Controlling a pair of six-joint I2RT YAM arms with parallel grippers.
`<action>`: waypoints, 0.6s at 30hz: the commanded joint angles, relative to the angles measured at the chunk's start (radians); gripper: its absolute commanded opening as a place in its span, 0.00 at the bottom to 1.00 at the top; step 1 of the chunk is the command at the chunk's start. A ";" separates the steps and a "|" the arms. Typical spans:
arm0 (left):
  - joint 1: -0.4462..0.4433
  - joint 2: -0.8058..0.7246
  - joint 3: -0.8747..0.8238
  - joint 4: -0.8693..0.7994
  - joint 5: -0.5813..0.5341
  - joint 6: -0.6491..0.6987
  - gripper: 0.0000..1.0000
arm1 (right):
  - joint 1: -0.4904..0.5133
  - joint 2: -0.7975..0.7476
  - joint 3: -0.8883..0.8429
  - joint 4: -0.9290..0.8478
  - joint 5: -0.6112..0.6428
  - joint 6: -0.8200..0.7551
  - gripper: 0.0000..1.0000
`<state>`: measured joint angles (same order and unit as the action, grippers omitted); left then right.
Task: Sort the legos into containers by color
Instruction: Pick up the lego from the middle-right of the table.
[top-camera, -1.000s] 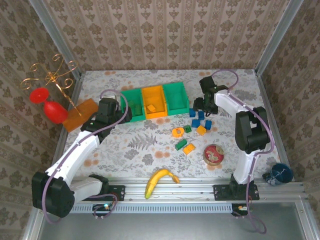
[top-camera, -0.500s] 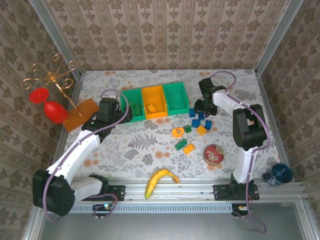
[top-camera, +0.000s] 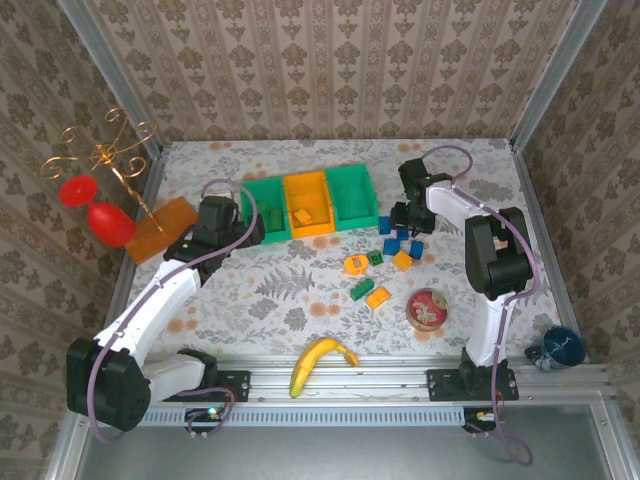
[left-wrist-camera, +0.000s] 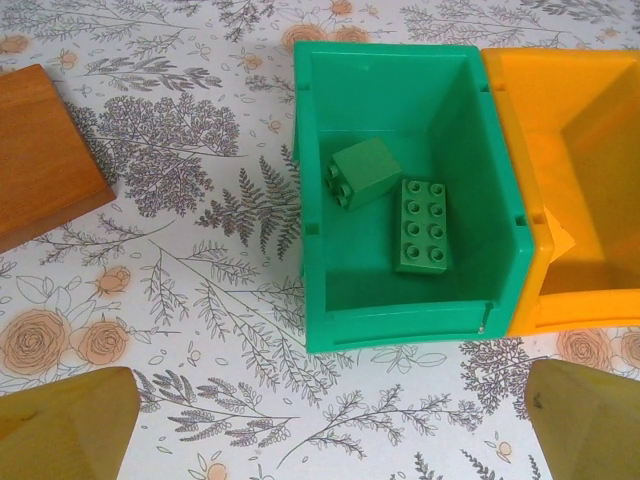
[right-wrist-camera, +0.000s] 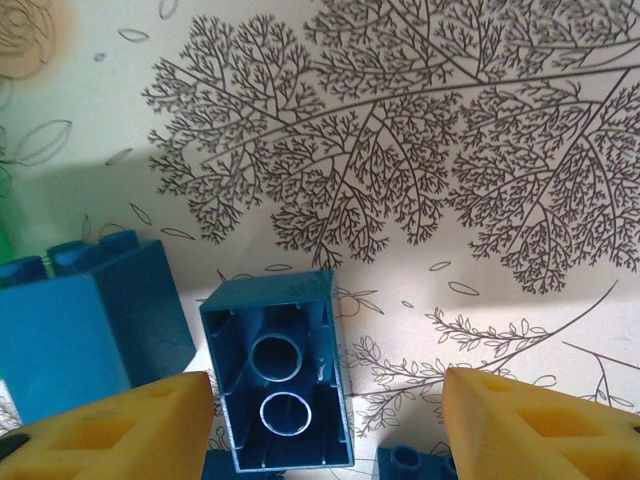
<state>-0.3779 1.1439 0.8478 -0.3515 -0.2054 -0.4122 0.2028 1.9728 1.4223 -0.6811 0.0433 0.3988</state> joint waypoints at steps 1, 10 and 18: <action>0.007 0.005 -0.009 0.011 0.007 -0.019 1.00 | -0.006 0.025 -0.017 -0.005 -0.026 0.003 0.62; 0.008 0.010 -0.010 0.016 0.008 -0.019 1.00 | -0.007 0.037 -0.032 0.000 -0.021 0.006 0.61; 0.008 0.009 -0.012 0.015 0.009 -0.019 1.00 | -0.015 0.028 -0.033 0.006 -0.019 0.011 0.54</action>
<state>-0.3779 1.1465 0.8444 -0.3511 -0.2050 -0.4126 0.1967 1.9930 1.3968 -0.6712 0.0212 0.3996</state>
